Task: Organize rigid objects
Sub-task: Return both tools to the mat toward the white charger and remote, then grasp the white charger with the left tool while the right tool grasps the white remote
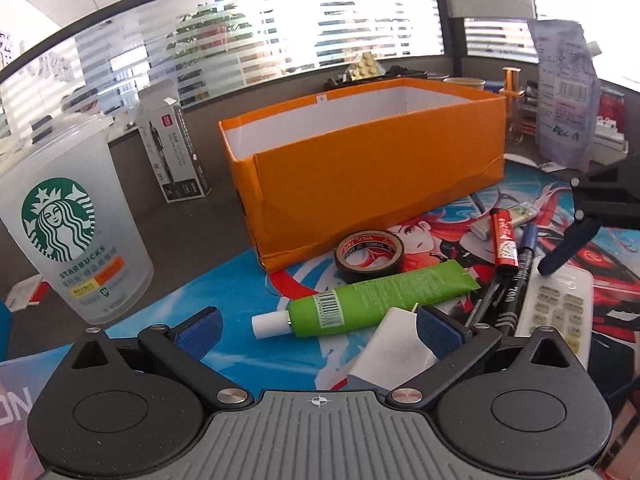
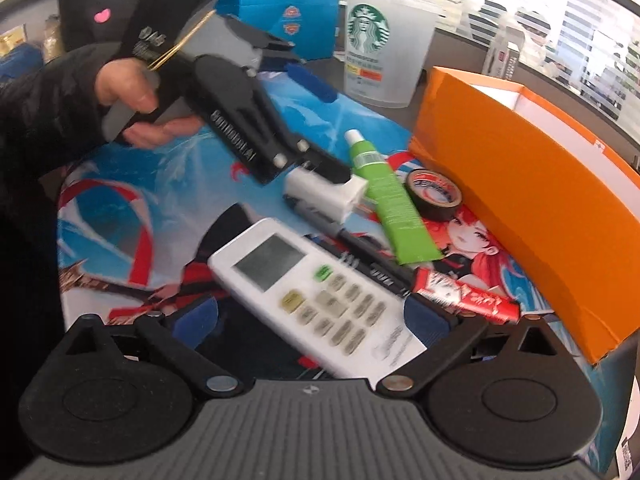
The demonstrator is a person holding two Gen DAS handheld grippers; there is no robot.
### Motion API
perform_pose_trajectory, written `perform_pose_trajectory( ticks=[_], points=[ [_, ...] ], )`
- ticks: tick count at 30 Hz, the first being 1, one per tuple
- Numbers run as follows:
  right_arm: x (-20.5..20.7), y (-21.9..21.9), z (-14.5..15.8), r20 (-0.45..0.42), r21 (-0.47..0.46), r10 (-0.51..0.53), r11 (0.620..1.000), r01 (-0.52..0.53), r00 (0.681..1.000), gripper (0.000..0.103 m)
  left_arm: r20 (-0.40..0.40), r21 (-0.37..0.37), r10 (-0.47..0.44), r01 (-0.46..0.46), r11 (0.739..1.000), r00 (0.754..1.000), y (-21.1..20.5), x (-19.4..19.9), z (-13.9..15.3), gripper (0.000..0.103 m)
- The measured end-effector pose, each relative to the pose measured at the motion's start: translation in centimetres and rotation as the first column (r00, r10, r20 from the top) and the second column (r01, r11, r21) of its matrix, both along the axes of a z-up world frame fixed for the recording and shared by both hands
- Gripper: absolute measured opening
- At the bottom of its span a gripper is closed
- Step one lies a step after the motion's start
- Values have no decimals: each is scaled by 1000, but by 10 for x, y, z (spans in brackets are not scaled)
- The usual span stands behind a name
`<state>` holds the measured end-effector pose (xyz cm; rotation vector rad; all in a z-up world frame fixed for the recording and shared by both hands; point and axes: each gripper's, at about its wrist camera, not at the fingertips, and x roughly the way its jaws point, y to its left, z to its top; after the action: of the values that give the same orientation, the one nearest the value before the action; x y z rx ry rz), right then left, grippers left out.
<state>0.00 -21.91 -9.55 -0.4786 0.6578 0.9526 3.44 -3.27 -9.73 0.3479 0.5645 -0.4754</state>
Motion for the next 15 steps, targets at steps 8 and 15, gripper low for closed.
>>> perform_pose_trajectory(
  ticks=[8,15],
  points=[
    [11,2,1,-10,-23,53,998,-54,999,101,-31,7,-61,61,998,998,2,-1,-3,103],
    [23,2,1,-29,-33,123,992,-124,992,103,-53,22,-103,104,994,993,3,-5,-3,103]
  ],
)
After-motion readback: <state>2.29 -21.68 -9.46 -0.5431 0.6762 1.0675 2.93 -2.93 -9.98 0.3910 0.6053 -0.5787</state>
